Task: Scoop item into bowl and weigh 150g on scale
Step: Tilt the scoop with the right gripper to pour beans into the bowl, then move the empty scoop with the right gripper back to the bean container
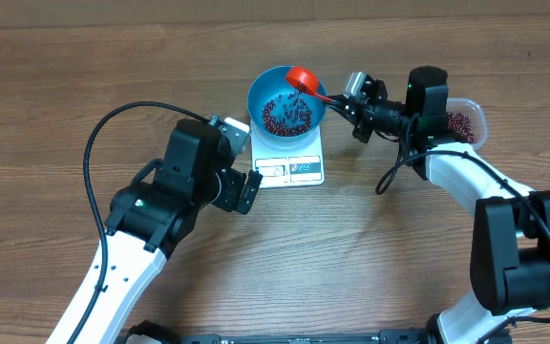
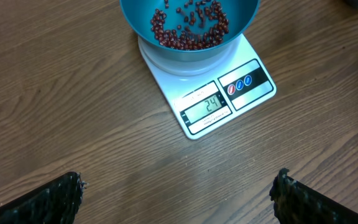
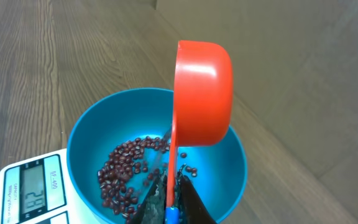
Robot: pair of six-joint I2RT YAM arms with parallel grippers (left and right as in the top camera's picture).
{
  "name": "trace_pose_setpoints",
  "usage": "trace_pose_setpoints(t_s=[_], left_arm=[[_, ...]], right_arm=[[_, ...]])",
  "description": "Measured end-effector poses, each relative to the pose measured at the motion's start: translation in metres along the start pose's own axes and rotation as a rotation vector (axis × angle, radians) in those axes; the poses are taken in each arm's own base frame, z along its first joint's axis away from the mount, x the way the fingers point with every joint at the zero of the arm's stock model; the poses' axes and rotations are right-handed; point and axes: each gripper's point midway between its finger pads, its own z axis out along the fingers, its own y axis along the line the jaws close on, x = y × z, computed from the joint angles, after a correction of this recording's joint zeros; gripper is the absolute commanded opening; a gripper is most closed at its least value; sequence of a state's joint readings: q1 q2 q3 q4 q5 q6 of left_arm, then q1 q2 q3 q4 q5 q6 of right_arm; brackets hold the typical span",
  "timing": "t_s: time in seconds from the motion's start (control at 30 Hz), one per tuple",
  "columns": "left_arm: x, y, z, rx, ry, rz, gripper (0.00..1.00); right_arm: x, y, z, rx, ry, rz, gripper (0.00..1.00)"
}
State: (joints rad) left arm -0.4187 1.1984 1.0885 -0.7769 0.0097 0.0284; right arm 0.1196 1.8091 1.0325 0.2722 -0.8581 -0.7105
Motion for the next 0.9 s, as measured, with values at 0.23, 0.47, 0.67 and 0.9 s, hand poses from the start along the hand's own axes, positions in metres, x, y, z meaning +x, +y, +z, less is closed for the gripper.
trace_pose_setpoints(t_s=[0.23, 0.47, 0.67, 0.9], left_arm=[[0.0, 0.0, 0.0, 0.0, 0.0, 0.0, 1.0], [0.0, 0.0, 0.0, 0.0, 0.0, 0.0, 1.0], [0.0, 0.0, 0.0, 0.0, 0.0, 0.0, 1.0], [0.0, 0.0, 0.0, 0.0, 0.0, 0.0, 0.99]], right_arm=[[-0.002, -0.001, 0.0, 0.005, -0.006, -0.033, 0.04], [-0.014, -0.005, 0.0, 0.012, -0.051, -0.017, 0.04], [-0.023, -0.014, -0.004, 0.031, -0.09, 0.156, 0.04], [0.014, -0.041, -0.031, 0.158, 0.017, 0.459, 0.04]])
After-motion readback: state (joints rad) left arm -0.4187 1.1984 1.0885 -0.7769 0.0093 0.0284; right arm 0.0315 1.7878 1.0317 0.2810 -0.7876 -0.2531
